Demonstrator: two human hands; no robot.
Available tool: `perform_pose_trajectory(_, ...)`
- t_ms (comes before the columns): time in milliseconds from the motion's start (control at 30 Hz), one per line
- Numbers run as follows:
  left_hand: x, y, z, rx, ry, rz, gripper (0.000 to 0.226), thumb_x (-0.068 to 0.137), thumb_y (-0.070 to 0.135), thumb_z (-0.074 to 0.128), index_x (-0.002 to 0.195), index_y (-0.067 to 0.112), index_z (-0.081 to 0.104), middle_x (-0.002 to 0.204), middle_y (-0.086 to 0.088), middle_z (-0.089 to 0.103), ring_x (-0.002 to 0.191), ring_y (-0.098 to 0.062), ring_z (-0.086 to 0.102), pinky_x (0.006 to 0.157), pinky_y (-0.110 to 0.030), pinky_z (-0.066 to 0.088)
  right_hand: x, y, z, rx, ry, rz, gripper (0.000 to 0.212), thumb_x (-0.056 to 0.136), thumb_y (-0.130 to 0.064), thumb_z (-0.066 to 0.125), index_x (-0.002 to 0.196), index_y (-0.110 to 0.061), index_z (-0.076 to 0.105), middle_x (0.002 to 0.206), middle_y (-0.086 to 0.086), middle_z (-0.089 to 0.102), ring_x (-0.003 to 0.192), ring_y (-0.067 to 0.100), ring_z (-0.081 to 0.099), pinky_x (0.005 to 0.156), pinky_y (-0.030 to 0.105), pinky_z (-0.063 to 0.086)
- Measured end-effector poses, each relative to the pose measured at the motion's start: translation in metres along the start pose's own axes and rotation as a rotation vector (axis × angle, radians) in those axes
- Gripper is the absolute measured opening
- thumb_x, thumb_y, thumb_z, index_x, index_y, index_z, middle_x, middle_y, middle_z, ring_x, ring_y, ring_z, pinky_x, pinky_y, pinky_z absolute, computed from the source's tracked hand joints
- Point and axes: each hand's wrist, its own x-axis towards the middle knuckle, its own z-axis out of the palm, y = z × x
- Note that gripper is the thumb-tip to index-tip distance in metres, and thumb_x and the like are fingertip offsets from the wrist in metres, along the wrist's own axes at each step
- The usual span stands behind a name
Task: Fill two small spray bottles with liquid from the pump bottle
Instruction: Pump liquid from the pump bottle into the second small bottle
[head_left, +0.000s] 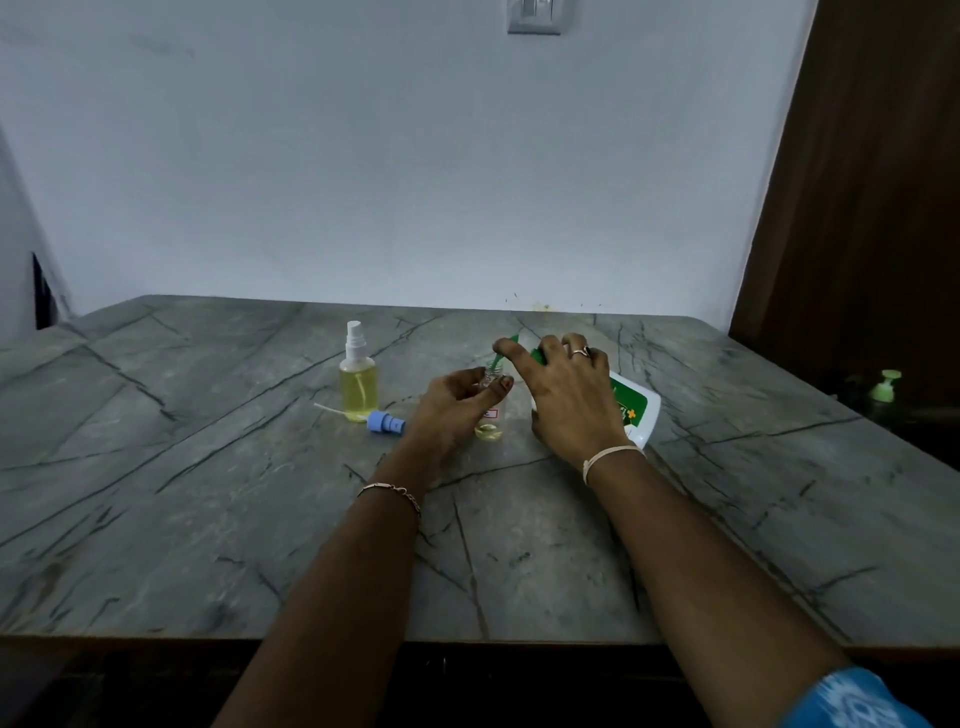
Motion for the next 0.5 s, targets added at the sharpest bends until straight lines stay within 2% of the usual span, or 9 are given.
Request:
perform_pose_trajectory(133,-0.0017,0.0003,-0.0005,-0.036,-0.002,-0.007,0.084,0.056,0.058,0.072,0.124,0.01,0.059,0.109,-0.007,0.07,0.098,-0.021,0.067,0.092,-0.048,0.052,0.0013,-0.002,0.0001,0.004,0.011,0.002,0.082,0.075,-0.009,0.065,0.139,-0.038,0.022,0.118,0.008,0.052,0.115,0.033,0.044,0.091,0.045,0.038)
perform_pose_trajectory(300,0.0012,-0.0031,-0.0004,-0.074,0.011,-0.02,0.1,0.043,0.07,0.079,0.121,0.01,0.061,0.107,-0.009,0.071,0.096,-0.024,0.068,0.09,-0.05,0.052,-0.0042,0.0035,0.0003,-0.034,0.028,-0.025,0.092,0.075,-0.007,0.064,0.145,-0.042,0.014,0.115,0.011,0.054,0.111,0.034,0.046,0.087,0.046,0.039)
perform_pose_trajectory(400,-0.0003,-0.0027,-0.0008,-0.064,0.002,-0.012,0.091,0.048,0.064,0.078,0.12,0.01,0.062,0.106,-0.01,0.071,0.096,-0.025,0.068,0.092,-0.052,0.051,-0.007,0.0046,0.0009,-0.058,0.046,-0.026,0.1,0.074,-0.007,0.065,0.147,-0.044,0.008,0.111,0.012,0.055,0.107,0.035,0.048,0.084,0.047,0.041)
perform_pose_trajectory(500,0.0002,-0.0035,-0.0003,-0.071,0.012,-0.017,0.1,0.044,0.069,0.077,0.123,0.011,0.06,0.108,-0.009,0.07,0.096,-0.023,0.068,0.091,-0.05,0.052,-0.0062,0.0037,0.001,-0.041,0.016,-0.019,0.092,0.077,-0.009,0.063,0.145,-0.043,0.012,0.116,0.011,0.053,0.113,0.035,0.045,0.088,0.047,0.039)
